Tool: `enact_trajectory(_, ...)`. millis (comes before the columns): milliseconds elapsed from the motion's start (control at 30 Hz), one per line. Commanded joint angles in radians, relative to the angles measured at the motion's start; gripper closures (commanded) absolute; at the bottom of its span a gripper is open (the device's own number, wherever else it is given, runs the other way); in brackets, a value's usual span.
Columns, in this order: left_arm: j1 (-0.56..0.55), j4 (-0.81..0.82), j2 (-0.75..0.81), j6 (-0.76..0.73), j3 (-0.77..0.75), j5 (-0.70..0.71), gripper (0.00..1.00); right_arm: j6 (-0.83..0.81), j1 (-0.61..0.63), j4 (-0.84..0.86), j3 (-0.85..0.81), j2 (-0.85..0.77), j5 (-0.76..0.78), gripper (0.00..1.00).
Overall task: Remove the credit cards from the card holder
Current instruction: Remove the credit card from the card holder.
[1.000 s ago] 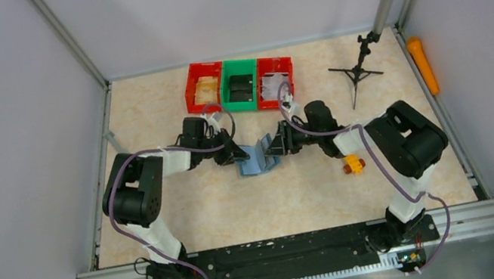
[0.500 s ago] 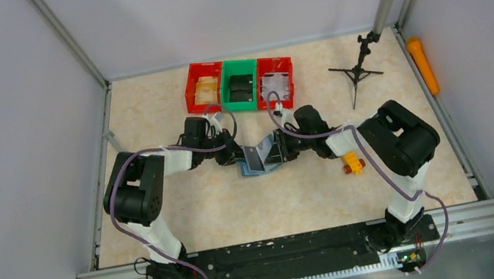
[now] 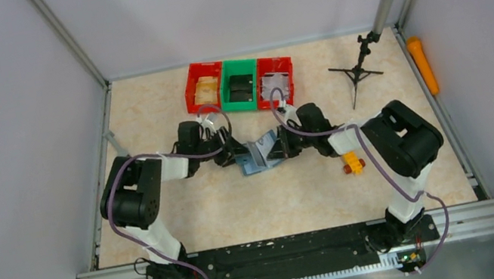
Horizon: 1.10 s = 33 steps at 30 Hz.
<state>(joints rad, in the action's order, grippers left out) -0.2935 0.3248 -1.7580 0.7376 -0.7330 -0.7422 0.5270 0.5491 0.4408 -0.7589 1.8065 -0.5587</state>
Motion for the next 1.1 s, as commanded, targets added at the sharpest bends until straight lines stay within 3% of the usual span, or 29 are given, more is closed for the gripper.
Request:
enact_trajectory(0,0.027,0.218,0.041,0.092,0.038,-0.077,0.5,0.004,-0.009,0.048,0.012,-0.042,-0.003,1.0)
enact_trajectory(133,0.051,0.344,0.031,0.166,0.08,-0.117,0.49,0.008,-0.012,0.051,0.013,-0.044,-0.006,1.0)
enact_trajectory(200,0.059,0.38,0.036,0.179,0.094,-0.119,0.43,0.009,-0.014,0.054,0.013,-0.042,-0.01,1.0)
enact_trajectory(333,0.064,0.361,0.057,0.157,0.099,-0.107,0.29,0.015,-0.013,0.059,0.012,-0.035,-0.019,1.0)
enact_trajectory(433,0.063,0.289,0.033,0.131,0.076,-0.103,0.27,0.019,-0.014,0.066,0.013,-0.035,-0.023,1.0)
enact_trajectory(700,0.061,0.189,-0.008,0.092,0.031,-0.097,0.56,0.026,-0.018,0.083,0.025,-0.045,-0.023,0.99)
enact_trajectory(900,0.058,0.16,-0.012,0.072,0.019,-0.092,0.77,0.032,-0.024,0.095,0.037,-0.058,-0.013,0.84)
enact_trajectory(1067,0.056,0.131,-0.004,0.047,0.012,-0.078,0.85,0.029,-0.052,0.046,0.046,-0.087,0.053,0.67)
